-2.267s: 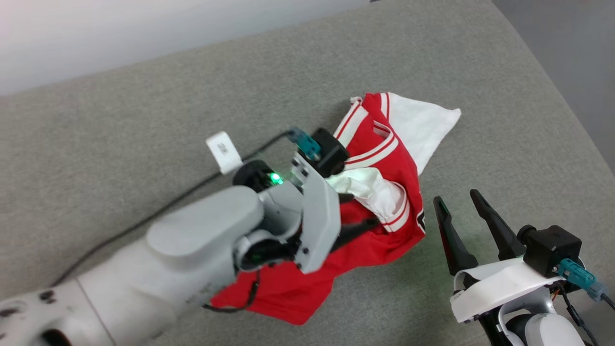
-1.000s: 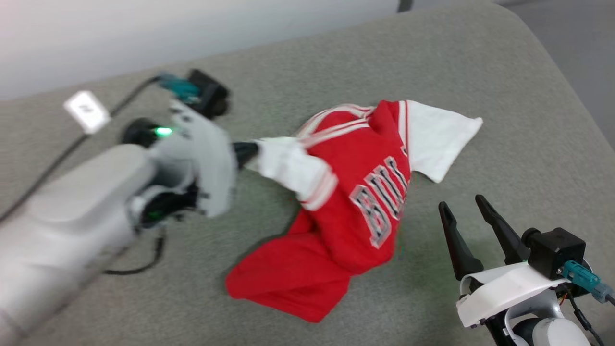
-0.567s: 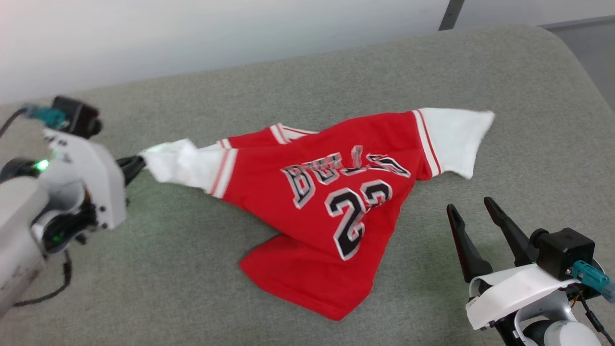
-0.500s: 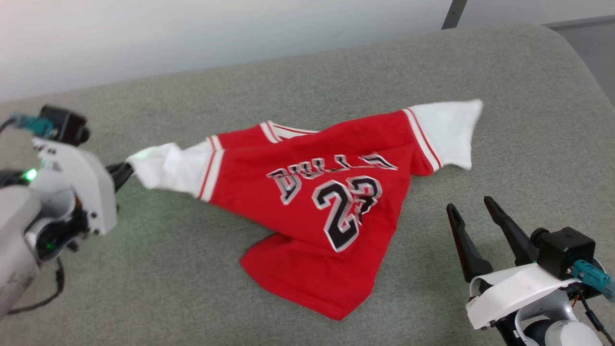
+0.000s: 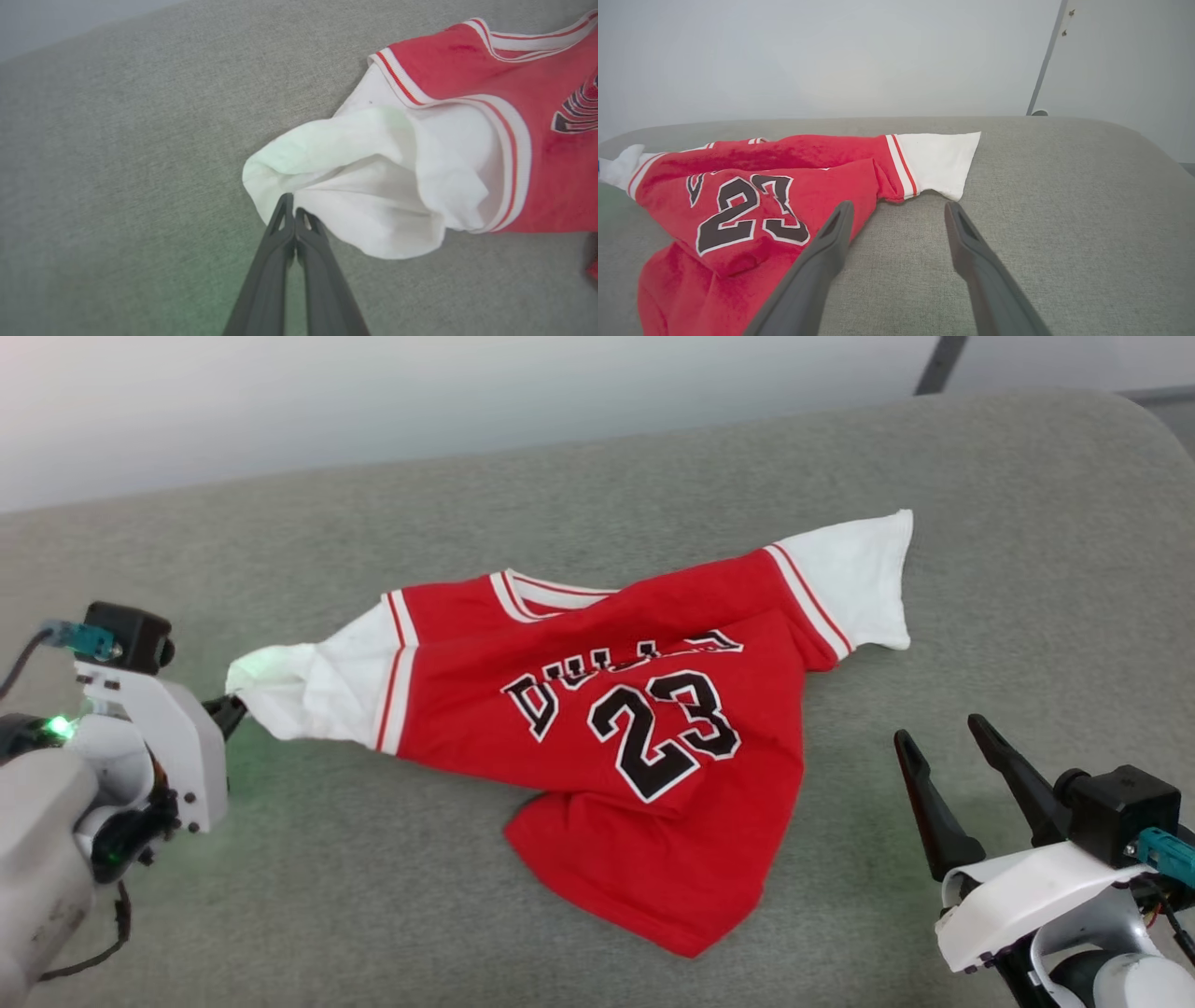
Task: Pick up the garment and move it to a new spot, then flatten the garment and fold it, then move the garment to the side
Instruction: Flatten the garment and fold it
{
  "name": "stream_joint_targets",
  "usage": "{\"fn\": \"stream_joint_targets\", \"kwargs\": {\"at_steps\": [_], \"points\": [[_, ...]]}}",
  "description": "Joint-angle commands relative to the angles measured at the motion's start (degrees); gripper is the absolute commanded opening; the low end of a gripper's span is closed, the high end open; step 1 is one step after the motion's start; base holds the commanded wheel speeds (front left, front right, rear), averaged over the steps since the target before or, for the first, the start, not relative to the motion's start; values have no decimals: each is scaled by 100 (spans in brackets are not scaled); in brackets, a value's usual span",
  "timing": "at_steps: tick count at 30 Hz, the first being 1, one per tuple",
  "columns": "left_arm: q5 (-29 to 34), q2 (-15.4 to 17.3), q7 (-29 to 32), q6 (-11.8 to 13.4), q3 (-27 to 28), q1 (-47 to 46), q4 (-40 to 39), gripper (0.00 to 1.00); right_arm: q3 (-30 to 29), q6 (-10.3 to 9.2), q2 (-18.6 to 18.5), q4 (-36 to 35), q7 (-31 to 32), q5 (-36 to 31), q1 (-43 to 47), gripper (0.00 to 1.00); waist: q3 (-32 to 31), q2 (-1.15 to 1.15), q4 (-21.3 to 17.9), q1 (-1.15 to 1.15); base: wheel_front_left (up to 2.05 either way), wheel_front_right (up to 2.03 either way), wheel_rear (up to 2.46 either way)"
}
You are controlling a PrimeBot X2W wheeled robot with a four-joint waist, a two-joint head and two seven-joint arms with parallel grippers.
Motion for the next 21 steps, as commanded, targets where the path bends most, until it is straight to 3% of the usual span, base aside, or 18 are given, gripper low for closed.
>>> {"fn": "stream_joint_targets", "kwargs": {"at_steps": [1, 2, 3, 4, 10, 15, 17, 18, 21], "points": [[51, -51, -80, 5, 1, 103, 34, 25, -17, -4, -51, -25, 37, -5, 40, 100, -74, 0, 197, 0, 0, 0, 0], [21, -106, -141, 5, 2, 111, 37, 40, -23, -4, -74, -30, 71, 11, 33, 100, -90, 0, 260, 0, 0, 0, 0], [-51, -139, -233, 5, 45, 118, 32, 92, -11, -4, -99, -26, 92, 34, 22, 100, -104, 0, 319, 0, 0, 0, 0], [-141, -165, -322, 5, 90, 136, 12, 100, 5, -4, -139, -14, 143, 36, 5, 100, -113, 0, 379, 0, 0, 0, 0], [-348, -226, -1139, 5, 266, 398, -179, 100, 280, -4, -520, 131, 407, 120, -283, 100, -142, 0, 670, 0, 0, 0, 0], [-380, -546, -1750, 14, 698, 842, -305, 100, 640, -4, -1123, 438, 841, 298, -713, 100, -154, 0, 996, 0, 0, 0, 0], [-158, -762, -1786, 95, 1245, 947, -468, 100, 751, -5, -1446, 603, 1023, 424, -927, 100, -139, 0, 1157, 0, 0, 0, 0], [-158, -762, -1786, 95, 1245, 947, -468, 100, 751, -5, -1446, 603, 1023, 424, -927, 100, -139, 0, 1157, 0, 0, 0, 0], [854, -1273, -1774, 372, 2680, 1819, -1015, 100, 1023, -5, -2061, 963, 1342, 754, -1464, 100, -84, 0, 1434, 0, 0, 0, 0]]}}
